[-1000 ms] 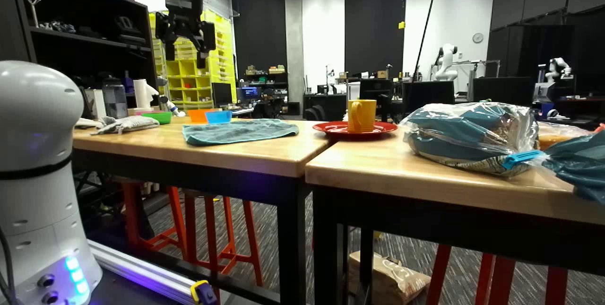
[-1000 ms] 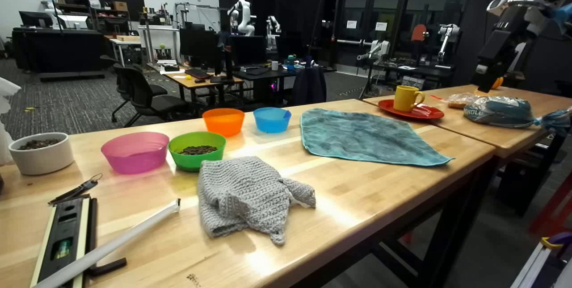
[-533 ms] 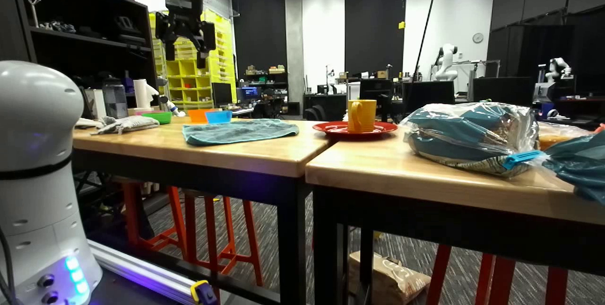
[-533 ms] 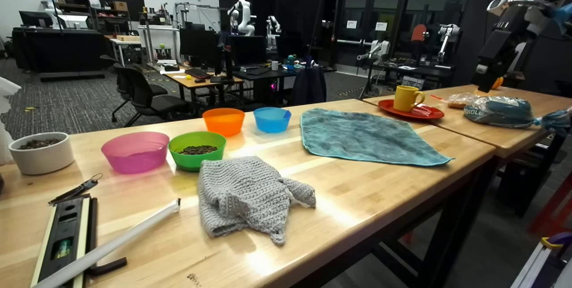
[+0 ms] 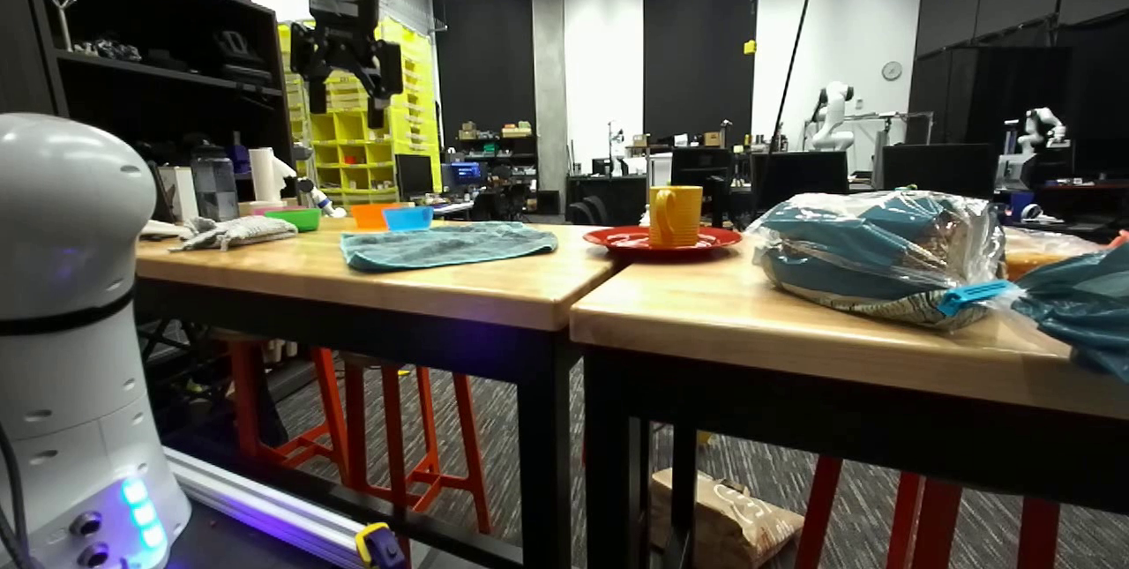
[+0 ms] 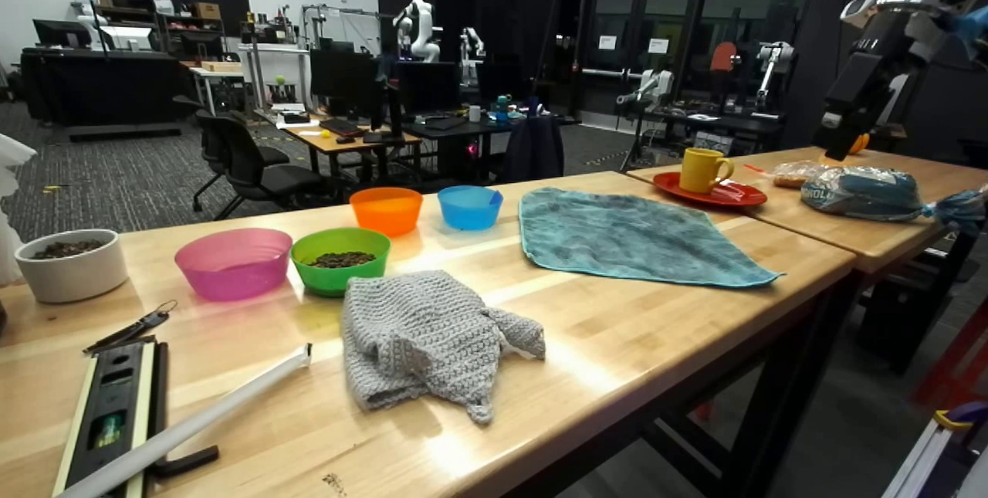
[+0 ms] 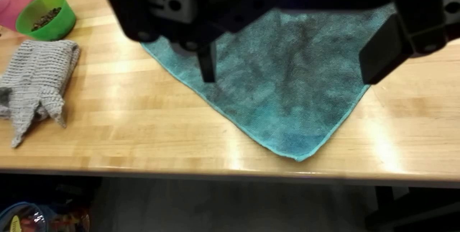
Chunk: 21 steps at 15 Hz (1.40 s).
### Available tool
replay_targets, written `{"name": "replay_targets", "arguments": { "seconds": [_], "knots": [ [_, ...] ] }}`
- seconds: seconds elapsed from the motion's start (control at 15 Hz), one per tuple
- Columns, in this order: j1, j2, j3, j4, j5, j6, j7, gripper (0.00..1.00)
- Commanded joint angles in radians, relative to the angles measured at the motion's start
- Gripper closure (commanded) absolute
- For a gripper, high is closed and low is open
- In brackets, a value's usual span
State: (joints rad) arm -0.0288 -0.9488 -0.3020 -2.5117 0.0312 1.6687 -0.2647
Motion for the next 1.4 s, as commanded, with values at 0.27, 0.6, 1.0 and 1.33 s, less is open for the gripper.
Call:
{"name": "replay_targets", "arguments": {
  "seconds": [0.27, 0.6, 1.0, 1.33],
  "knots": [
    [-0.015, 0.078, -0.048, 0.0, -0.003, 0.126, -0.096, 0.0],
    [-0.032, 0.168, -0.088, 0.012, 0.001, 0.185, -0.119, 0.0],
    [-0.063, 0.288, -0.101, 0.018, 0.014, 0.245, -0.12, 0.0],
    [-0.073, 0.379, -0.098, 0.016, 0.03, 0.324, -0.125, 0.0]
  ]
}}
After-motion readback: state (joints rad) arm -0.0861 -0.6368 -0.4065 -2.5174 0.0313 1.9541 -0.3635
